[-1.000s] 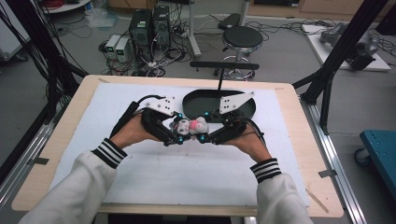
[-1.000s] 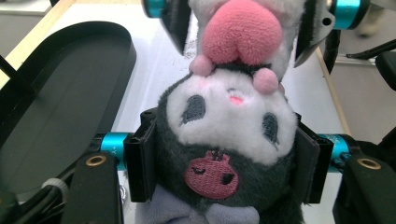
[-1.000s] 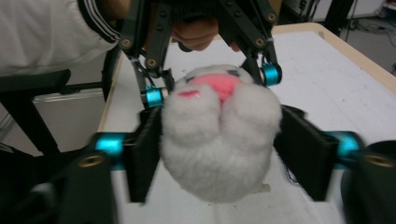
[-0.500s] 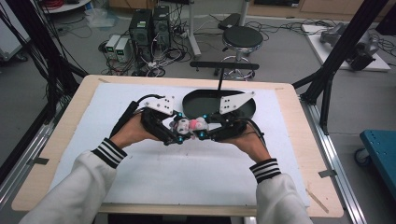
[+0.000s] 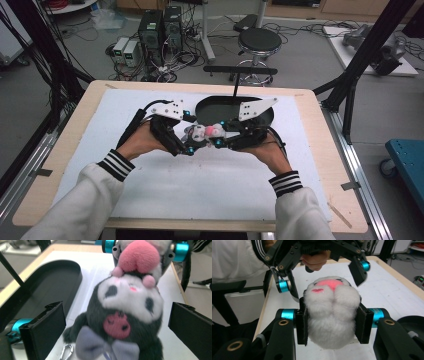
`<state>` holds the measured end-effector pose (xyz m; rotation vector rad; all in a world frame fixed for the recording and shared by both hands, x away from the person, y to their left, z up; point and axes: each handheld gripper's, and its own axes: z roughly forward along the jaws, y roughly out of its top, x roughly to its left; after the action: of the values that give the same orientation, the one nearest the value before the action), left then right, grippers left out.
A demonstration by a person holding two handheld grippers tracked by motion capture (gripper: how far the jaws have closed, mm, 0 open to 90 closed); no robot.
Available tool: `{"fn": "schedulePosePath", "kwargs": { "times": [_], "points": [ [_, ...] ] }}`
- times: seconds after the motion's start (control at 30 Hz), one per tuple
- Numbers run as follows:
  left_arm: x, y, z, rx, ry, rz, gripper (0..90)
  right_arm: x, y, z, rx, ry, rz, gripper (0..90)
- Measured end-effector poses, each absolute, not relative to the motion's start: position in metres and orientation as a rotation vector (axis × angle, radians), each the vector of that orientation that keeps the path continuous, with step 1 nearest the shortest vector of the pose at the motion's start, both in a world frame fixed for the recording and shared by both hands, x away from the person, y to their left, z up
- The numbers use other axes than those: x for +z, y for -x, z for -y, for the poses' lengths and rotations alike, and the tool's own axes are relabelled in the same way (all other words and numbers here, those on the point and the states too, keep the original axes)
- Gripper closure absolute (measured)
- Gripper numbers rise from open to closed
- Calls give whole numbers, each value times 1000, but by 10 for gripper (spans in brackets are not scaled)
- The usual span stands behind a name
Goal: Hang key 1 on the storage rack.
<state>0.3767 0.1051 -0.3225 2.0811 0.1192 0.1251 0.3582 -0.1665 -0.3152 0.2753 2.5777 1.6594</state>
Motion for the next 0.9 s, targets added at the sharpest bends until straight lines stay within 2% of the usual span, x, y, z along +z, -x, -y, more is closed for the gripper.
{"fn": "schedulePosePath", "kwargs": {
  "times": [0.27,0.9],
  "points": [
    [-326,-373,-127,159,-2029,-165,17,-309,-357,183,1666,-334,-2508,553],
    [-348,-348,-206,300,-1844,-365,17,-303,-359,214,1689,-543,-2360,553]
  ]
}}
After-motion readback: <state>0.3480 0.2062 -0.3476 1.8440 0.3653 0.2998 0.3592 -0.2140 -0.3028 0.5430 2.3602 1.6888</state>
